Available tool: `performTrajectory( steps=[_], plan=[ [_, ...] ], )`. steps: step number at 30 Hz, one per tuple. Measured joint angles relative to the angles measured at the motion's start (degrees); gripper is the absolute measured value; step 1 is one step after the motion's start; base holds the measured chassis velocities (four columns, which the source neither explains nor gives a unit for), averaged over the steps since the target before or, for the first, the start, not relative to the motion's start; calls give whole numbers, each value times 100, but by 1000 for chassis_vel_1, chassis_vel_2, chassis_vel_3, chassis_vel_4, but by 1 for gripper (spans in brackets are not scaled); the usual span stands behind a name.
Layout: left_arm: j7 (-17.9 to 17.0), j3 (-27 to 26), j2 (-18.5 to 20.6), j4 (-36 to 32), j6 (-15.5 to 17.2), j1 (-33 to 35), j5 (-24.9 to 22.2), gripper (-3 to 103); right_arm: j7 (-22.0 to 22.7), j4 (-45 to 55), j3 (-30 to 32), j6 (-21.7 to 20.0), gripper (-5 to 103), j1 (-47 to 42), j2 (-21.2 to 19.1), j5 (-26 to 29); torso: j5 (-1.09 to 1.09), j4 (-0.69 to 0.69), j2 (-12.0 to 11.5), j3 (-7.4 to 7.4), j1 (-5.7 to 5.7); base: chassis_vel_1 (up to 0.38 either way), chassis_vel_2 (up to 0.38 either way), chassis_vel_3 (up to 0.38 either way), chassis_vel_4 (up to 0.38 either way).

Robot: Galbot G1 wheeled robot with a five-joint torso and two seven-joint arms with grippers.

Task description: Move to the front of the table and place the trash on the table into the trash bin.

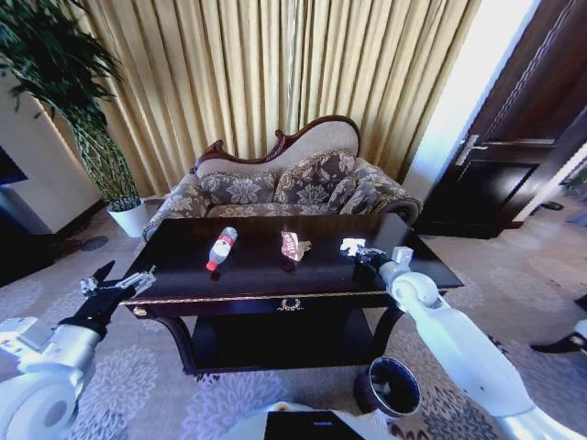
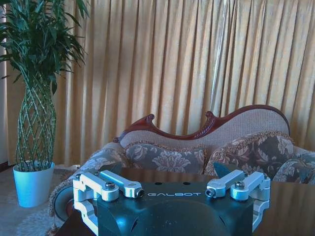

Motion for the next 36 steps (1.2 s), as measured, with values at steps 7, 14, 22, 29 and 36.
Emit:
performTrajectory(
  steps=[7, 14, 22, 29, 36],
  plan=[
    [2, -16, -69, 0, -109, 13, -4, 100, -107, 1042, 914, 335, 0, -974, -59, 11, -2, -3, 1, -1, -1, 0, 0, 0, 0],
    [69, -106, -75, 0, -172, -26, -179, 100, -6, 2070, 1520, 408, 0, -1803, 345, -122, -1, 0, 1, -1, -1, 0, 0, 0, 0],
    [69, -96, -109, 0, -126, -19, -206, 100, -167, 2721, 2003, 637, 0, -2919, 776, -760, 0, -2, 1, -1, -1, 0, 0, 0, 0],
    [91, -200, -48, 0, -113, 29, -318, 100, -318, 3186, 2461, 694, 0, -3467, 1131, -846, -1, -1, 1, 0, -1, 0, 0, 0, 0],
    [142, -215, -6, 0, -115, 69, -355, 100, -431, 3402, 2512, 695, 0, -3707, 1321, -989, -1, -1, 1, 0, -1, 0, 0, 0, 0]
  ],
)
